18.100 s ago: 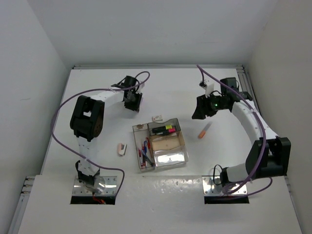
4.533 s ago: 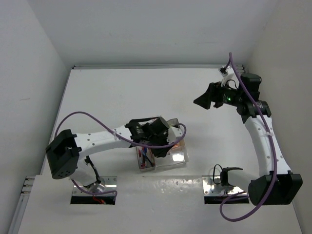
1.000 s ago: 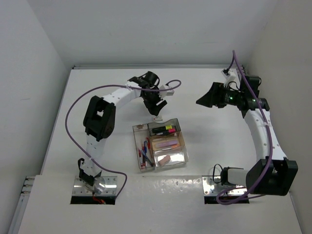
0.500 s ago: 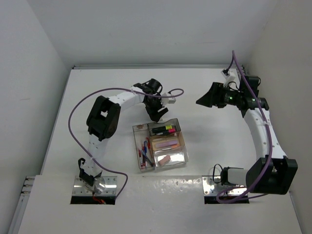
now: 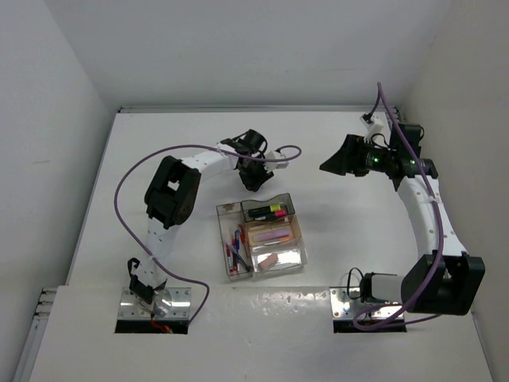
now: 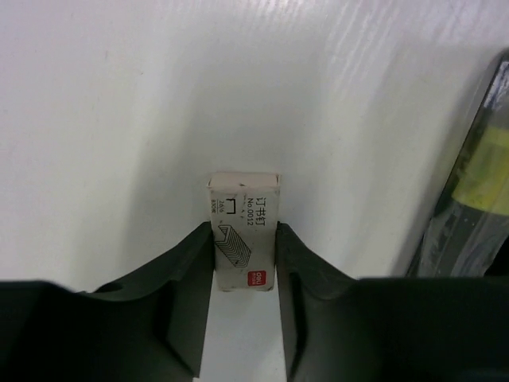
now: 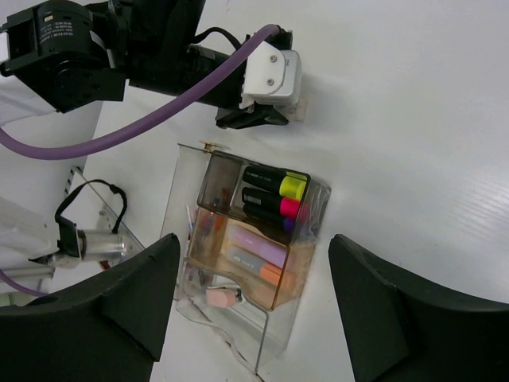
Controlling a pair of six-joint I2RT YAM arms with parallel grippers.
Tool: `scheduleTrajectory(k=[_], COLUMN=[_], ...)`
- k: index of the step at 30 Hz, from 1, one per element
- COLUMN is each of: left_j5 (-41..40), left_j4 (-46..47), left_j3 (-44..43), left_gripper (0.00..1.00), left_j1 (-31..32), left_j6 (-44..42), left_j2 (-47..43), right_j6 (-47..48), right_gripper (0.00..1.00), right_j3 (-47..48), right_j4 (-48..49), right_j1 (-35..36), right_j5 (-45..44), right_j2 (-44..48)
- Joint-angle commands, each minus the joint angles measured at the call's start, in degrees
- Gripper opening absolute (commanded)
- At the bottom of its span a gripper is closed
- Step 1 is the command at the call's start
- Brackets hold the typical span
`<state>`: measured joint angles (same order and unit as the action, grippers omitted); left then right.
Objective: Sort the stationery into containers
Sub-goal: Grab a piece of stationery with the left arm, then place the stationery into the container
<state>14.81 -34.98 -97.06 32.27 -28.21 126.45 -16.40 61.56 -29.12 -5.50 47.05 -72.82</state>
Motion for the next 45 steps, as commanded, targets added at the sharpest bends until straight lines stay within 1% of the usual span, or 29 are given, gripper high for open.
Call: scheduleTrajectory(k=[1, 2, 3, 6, 10, 12, 13, 14, 16, 18, 20, 23, 24, 25, 28, 29, 32, 33, 35, 38, 45], left_j5=[-2.8, -3.7, -3.8, -4.2, -2.8, -1.9, -1.2, -0.8, -0.7, 1.7, 4.8, 7.7, 8.1, 8.1, 9.7, 10.4, 13.2, 13.6, 14.5, 15.3, 14.5], left_j4=[2.7, 3.0, 3.0, 3.2, 2.9, 3.7, 5.3, 6.1, 5.5, 3.4, -0.6, -1.8, -1.8, -1.8, -0.8, -0.1, 1.7, 2.3, 3.1, 4.2, 5.3], left_j3=[1.4, 1.6, 1.5, 1.3, 2.0, 3.5, 5.6, 6.6, 7.2, 6.1, 5.0, 8.4, 11.2, 12.3, 17.4, 18.6, 25.7, 26.8, 28.8, 29.0, 24.5], left_gripper=[0.34, 0.31, 0.25, 0.18, 0.14, 0.12, 0.12, 0.11, 0.11, 0.1, 0.1, 0.08, 0.08, 0.08, 0.06, 0.06, 0.07, 0.07, 0.07, 0.07, 0.07], left_j1=[-0.1, -0.2, -0.5, -1.6, -2.7, -2.5, -2.3, -1.8, -1.0, 0.6, 2.6, 6.2, 7.3, 9.6, 13.8, 14.7, 18.4, 20.2, 21.6, 25.3, 29.3], left_j6=[-0.8, -0.7, -0.5, 0.5, 3.1, 4.8, 5.5, 6.6, 7.4, 7.9, 7.7, 8.9, 9.2, 10.0, 12.2, 14.1, 15.8, 16.1, 16.7, 17.9, 19.5], left_j2=[0.7, 0.7, 0.5, -1.3, -6.6, -12.0, -14.4, -18.7, -23.2, -25.4, -27.7, -31.5, -32.2, -33.5, -35.6, -36.0, -37.5, -37.9, -37.4, -36.2, -30.7], right_j6=[0.9, 0.8, 0.8, 0.9, 0.8, 0.9, 0.9, 0.8, 1.0, 1.0, 1.3, 1.6, 1.7, 1.7, 2.5, 3.0, 4.5, 4.8, 5.4, 6.5, 8.4], right_gripper=[0.74, 0.74, 0.74, 0.73, 0.73, 0.73, 0.73, 0.73, 0.73, 0.73, 0.73, 0.73, 0.73, 0.73, 0.73, 0.73, 0.73, 0.74, 0.74, 0.73, 0.74], right_j3=[0.8, 1.0, 1.1, 1.5, 1.6, 1.6, 1.5, 1.3, 0.9, 0.6, 0.4, 0.1, 0.0, -0.1, -0.9, -1.4, -2.2, -2.2, -2.4, -2.5, -3.6], right_j4=[0.4, 0.2, 0.2, -0.1, -0.2, -0.3, -0.4, -0.6, -0.7, -0.8, -1.4, -2.3, -2.6, -3.0, -3.8, -4.1, -5.3, -5.9, -7.3, -8.8, -10.3], right_j1=[-0.3, -0.3, -0.3, -0.3, -0.3, -0.3, -0.3, -0.4, -0.3, -0.4, -0.4, -0.5, -0.4, -0.5, -0.5, -0.6, -1.0, -1.0, -1.5, -2.6, -3.8], right_j5=[0.1, 0.1, 0.1, 0.0, -0.1, -0.4, -0.5, -0.6, -0.8, -0.9, -0.9, -1.0, -1.0, -1.0, -1.3, -1.4, -2.0, -2.2, -2.5, -2.5, -2.5], right_j2=[-0.6, -0.5, -0.7, -0.6, 0.4, 0.9, 1.5, 1.9, 2.9, 3.5, 3.9, 4.2, 4.3, 4.7, 5.6, 6.1, 7.4, 7.7, 8.1, 8.6, 9.4])
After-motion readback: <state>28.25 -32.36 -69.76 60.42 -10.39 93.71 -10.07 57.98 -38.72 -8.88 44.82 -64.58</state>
